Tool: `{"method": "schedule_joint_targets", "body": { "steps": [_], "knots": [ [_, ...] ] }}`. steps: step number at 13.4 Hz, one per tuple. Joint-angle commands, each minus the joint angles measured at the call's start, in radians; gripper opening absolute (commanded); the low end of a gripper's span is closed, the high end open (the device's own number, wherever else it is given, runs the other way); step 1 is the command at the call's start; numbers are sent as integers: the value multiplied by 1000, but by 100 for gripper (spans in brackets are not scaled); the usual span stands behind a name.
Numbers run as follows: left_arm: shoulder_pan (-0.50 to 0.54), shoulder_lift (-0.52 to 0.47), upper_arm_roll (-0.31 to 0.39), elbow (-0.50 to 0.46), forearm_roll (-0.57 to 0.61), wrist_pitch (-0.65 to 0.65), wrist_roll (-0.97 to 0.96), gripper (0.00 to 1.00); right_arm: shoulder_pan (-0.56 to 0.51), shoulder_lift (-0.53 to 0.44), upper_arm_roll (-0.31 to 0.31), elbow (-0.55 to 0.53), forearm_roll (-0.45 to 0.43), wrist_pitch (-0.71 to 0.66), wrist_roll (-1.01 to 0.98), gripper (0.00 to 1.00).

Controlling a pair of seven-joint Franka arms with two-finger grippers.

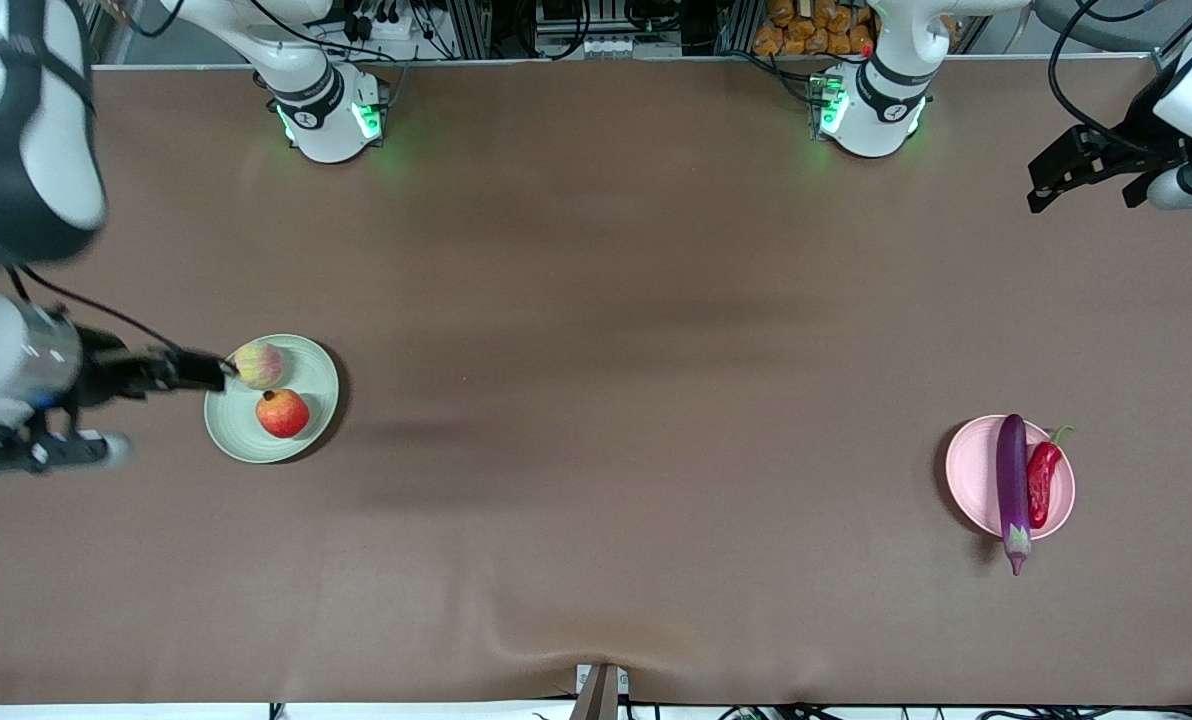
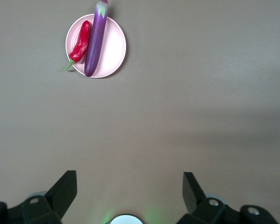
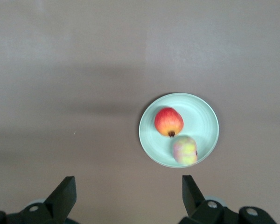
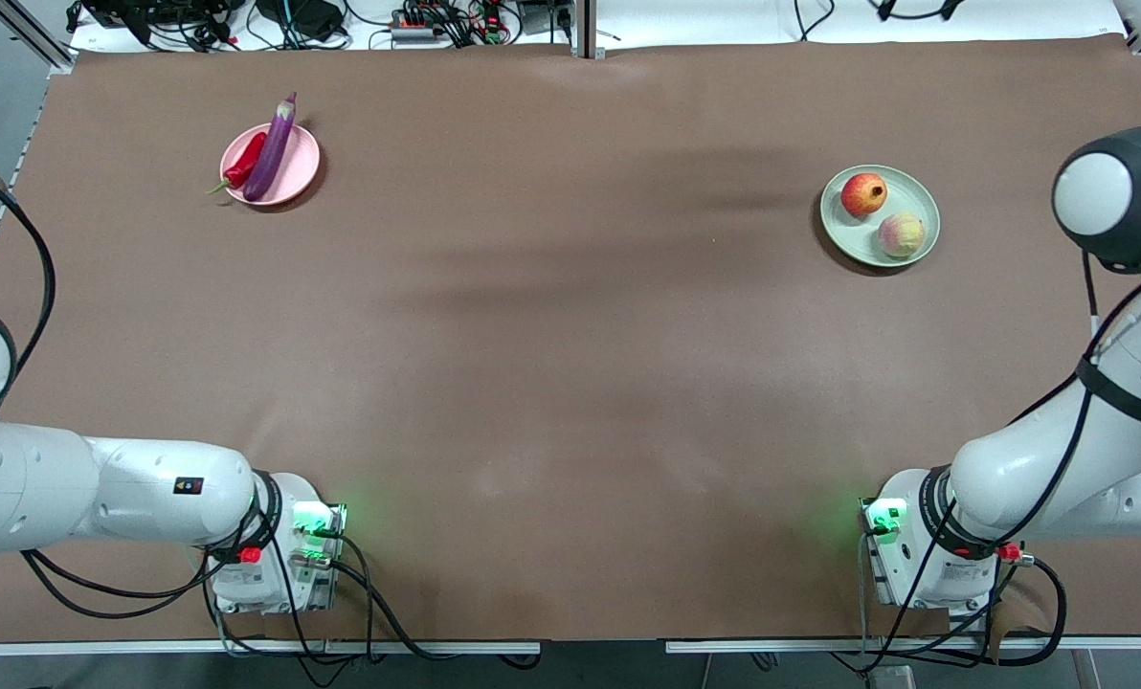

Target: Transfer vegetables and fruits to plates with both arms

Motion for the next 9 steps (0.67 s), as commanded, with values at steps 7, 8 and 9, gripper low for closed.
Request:
{"method": "schedule_joint_targets", "body": {
  "steps": [7, 8, 9],
  "knots": [
    [3, -2, -5, 52, 25, -39, 10, 100, -5, -426, -20, -327, 5, -39, 45, 100],
    [5, -3, -2, 52, 25, -39, 10, 100, -5, -471, -20, -389, 5, -16, 44, 100],
    [5, -3, 0, 54, 25, -39, 10, 100, -3, -501, -20, -429, 5, 6, 44, 100]
  ]
}}
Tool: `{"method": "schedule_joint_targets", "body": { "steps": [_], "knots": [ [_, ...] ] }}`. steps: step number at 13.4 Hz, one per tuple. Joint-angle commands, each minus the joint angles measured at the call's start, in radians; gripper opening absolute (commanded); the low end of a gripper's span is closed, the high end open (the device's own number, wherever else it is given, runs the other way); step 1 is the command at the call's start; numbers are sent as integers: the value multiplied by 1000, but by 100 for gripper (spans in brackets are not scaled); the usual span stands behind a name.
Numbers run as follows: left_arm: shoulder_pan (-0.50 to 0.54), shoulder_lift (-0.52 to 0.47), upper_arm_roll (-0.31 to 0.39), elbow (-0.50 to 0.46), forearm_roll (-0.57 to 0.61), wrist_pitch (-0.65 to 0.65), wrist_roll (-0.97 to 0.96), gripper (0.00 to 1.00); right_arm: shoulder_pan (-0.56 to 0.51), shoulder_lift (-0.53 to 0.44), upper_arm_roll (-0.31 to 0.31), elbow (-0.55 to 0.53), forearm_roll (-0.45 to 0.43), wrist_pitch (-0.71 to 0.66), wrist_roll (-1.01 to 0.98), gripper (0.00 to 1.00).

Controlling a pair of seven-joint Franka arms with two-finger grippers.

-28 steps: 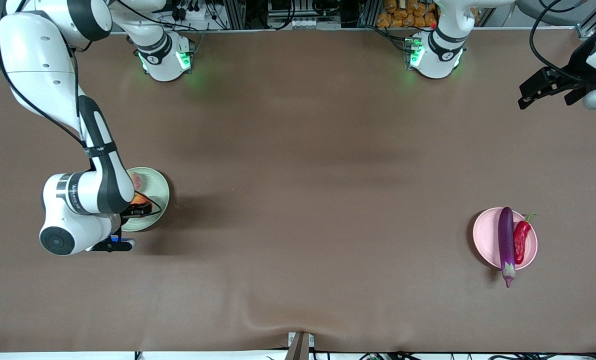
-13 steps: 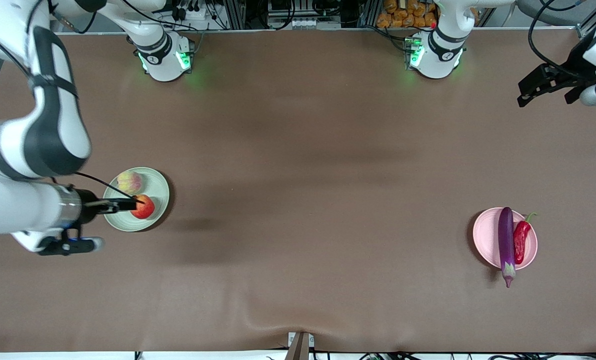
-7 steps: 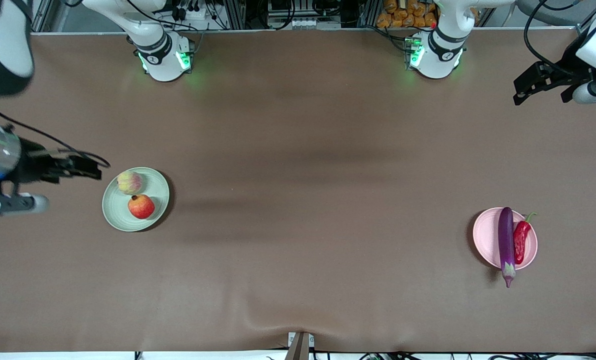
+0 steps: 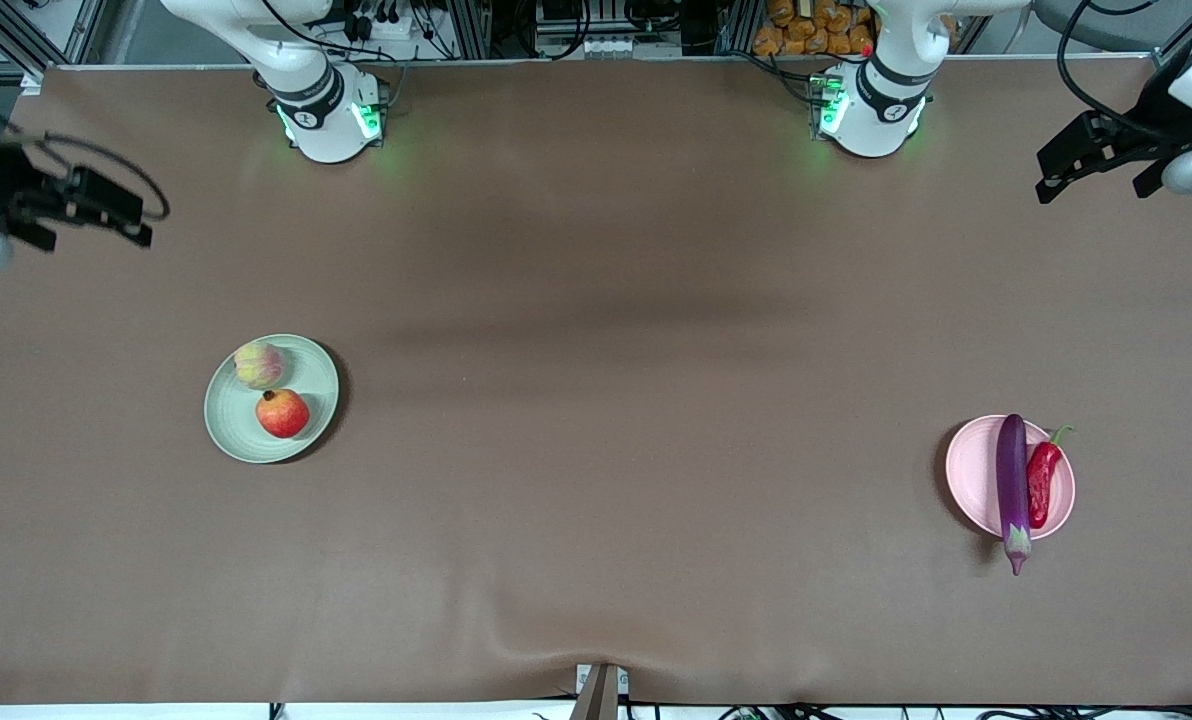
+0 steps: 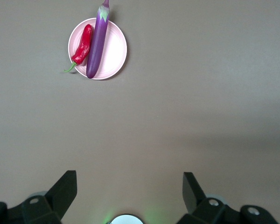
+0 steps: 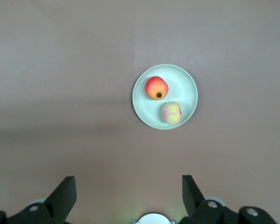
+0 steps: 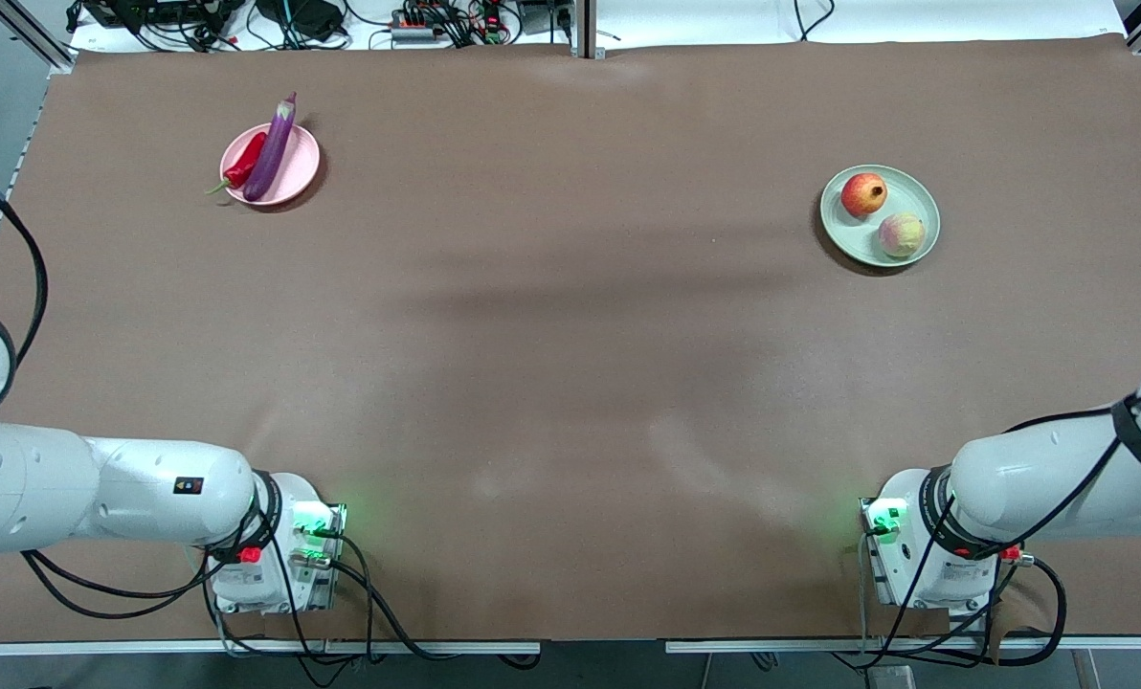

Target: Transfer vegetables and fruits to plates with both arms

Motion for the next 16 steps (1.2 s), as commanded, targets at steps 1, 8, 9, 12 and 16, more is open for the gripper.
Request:
{"method": "schedule_joint_targets", "body": {
  "steps": [1, 8, 9, 12, 16],
  "knots": [
    [3, 1, 1, 21, 23, -22, 10, 100, -3, -152, -5, -221, 5, 87, 11, 100],
    [4, 0, 4, 28, 22, -23, 12, 100, 11, -174, 6, -238, -27, 150, -38, 100],
    [4, 0, 4, 30, 22, -23, 12, 100, 9, -161, 6, -226, -40, 150, -58, 100],
    [4, 0, 4, 34, 20, -36, 12, 100, 7, -151, 5, -215, -32, 150, -52, 100],
    [4, 0, 4, 34, 6, -45, -4, 100, 0, -140, 5, -209, -34, 150, -53, 100]
  ]
}}
